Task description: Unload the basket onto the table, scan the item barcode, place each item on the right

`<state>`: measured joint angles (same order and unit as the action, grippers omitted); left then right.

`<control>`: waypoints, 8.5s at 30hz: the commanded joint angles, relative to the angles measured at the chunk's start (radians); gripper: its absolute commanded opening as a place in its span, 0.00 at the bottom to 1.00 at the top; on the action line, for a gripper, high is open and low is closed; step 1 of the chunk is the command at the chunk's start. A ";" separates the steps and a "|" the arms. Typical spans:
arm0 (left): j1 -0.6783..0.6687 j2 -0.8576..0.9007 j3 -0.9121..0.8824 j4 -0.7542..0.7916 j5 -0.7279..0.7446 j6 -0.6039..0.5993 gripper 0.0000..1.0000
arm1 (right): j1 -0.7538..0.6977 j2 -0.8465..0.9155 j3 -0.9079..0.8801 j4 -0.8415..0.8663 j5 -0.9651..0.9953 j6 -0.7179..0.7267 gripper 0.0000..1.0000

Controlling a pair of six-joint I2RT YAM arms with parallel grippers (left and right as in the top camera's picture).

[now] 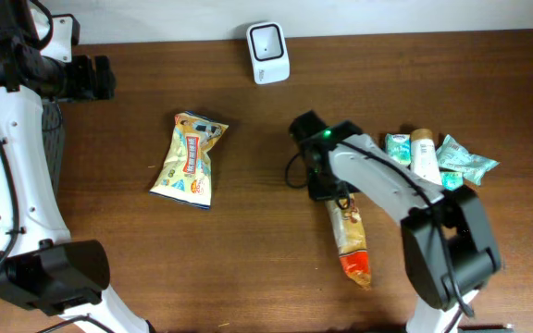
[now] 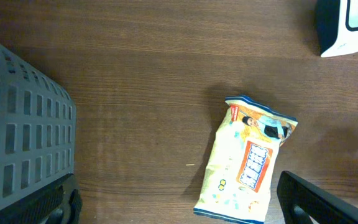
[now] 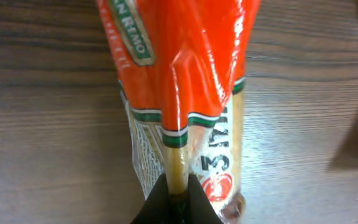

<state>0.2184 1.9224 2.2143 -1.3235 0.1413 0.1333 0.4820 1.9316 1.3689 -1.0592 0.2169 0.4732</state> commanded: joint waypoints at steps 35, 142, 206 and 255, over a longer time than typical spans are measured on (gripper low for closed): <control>0.000 -0.004 0.008 0.001 0.000 -0.009 0.99 | 0.245 0.284 0.020 -0.080 0.421 0.168 0.84; 0.000 -0.004 0.008 0.001 0.000 -0.009 0.99 | 0.055 0.532 0.711 1.333 0.142 -1.808 0.04; 0.000 -0.004 0.008 0.001 0.000 -0.009 0.99 | 0.240 0.357 0.413 0.447 -0.598 0.014 0.78; 0.000 -0.004 0.008 0.001 0.000 -0.009 0.99 | 0.116 0.456 1.106 -0.452 -0.608 -0.603 0.25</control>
<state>0.2184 1.9224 2.2143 -1.3239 0.1413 0.1329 0.5892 2.3856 2.5095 -1.5181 -0.2882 -0.3397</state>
